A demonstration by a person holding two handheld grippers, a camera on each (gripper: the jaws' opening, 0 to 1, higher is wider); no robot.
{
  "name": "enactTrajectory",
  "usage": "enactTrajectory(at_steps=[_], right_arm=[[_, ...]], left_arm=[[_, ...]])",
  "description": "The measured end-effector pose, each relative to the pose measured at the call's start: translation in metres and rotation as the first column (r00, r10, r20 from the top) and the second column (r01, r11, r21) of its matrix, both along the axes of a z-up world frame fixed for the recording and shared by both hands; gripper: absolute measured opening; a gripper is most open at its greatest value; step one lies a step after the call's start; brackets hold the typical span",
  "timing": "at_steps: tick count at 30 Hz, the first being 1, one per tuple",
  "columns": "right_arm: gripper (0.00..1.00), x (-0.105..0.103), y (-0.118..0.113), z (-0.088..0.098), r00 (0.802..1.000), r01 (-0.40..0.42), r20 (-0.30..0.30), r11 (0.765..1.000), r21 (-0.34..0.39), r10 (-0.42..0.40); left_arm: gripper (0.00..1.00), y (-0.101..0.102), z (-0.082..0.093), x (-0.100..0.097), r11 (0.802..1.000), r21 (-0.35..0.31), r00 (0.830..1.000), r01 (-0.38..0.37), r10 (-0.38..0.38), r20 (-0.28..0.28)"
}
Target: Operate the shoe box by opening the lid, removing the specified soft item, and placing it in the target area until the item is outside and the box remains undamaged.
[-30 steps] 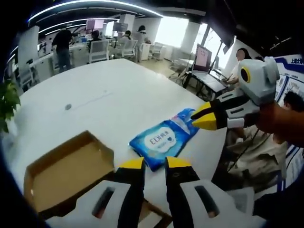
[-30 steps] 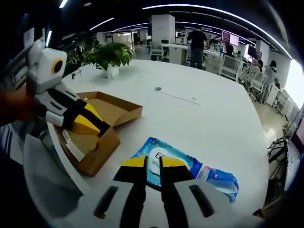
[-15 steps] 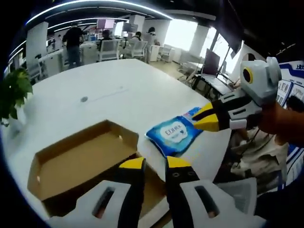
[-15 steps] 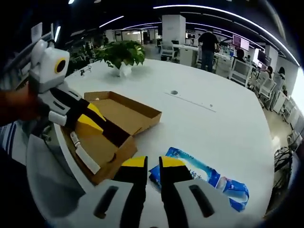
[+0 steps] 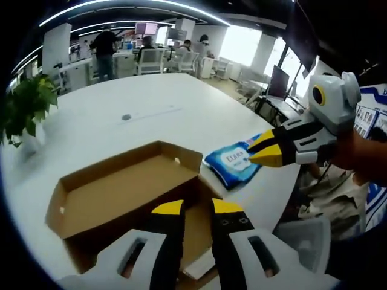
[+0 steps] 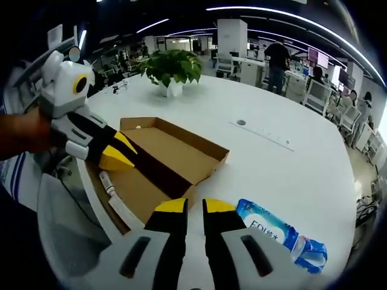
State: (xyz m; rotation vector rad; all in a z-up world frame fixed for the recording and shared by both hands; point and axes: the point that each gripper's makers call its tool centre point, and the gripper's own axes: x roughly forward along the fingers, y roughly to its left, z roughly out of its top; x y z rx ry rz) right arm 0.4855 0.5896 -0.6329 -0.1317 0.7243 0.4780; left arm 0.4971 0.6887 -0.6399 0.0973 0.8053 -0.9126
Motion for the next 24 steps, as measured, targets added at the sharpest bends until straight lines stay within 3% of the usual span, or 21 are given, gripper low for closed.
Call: enactTrajectory(at_steps=[24], right_arm=[[0.08, 0.011, 0.064, -0.006, 0.996, -0.089, -0.018, 0.996, 0.003, 0.089]], left_arm=[[0.14, 0.055, -0.006, 0.012, 0.998, -0.001, 0.998, -0.068, 0.068, -0.015]])
